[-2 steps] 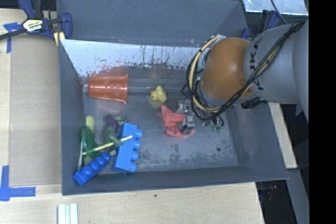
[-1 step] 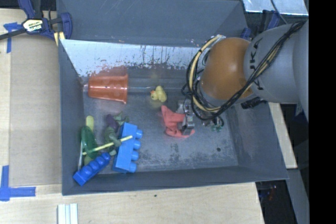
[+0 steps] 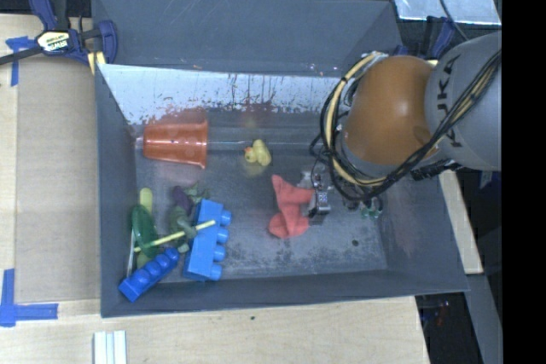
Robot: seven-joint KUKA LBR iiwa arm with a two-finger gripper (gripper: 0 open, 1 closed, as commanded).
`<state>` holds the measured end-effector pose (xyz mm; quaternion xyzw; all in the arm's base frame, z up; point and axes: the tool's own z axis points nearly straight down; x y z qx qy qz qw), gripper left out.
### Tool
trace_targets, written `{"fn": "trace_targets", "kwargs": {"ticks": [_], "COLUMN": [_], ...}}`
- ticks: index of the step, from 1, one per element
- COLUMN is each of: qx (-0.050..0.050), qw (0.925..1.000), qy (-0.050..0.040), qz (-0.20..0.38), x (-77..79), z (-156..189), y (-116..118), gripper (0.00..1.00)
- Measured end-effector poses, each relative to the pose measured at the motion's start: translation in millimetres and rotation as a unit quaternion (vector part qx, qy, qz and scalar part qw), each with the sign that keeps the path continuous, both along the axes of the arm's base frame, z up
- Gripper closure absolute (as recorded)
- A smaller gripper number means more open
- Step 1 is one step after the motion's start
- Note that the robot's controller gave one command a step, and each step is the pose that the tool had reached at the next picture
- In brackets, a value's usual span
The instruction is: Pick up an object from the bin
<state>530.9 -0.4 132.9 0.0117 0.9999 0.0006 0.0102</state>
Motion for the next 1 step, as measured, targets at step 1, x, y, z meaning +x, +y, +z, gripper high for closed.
{"fn": "trace_targets", "kwargs": {"ticks": [1], "qx": [-0.001], "qw": [0.9982], "qy": [0.0003], "qz": [0.059], "x": [-0.7], "z": [76.8], "y": [-13.0], "gripper": [1.00]}}
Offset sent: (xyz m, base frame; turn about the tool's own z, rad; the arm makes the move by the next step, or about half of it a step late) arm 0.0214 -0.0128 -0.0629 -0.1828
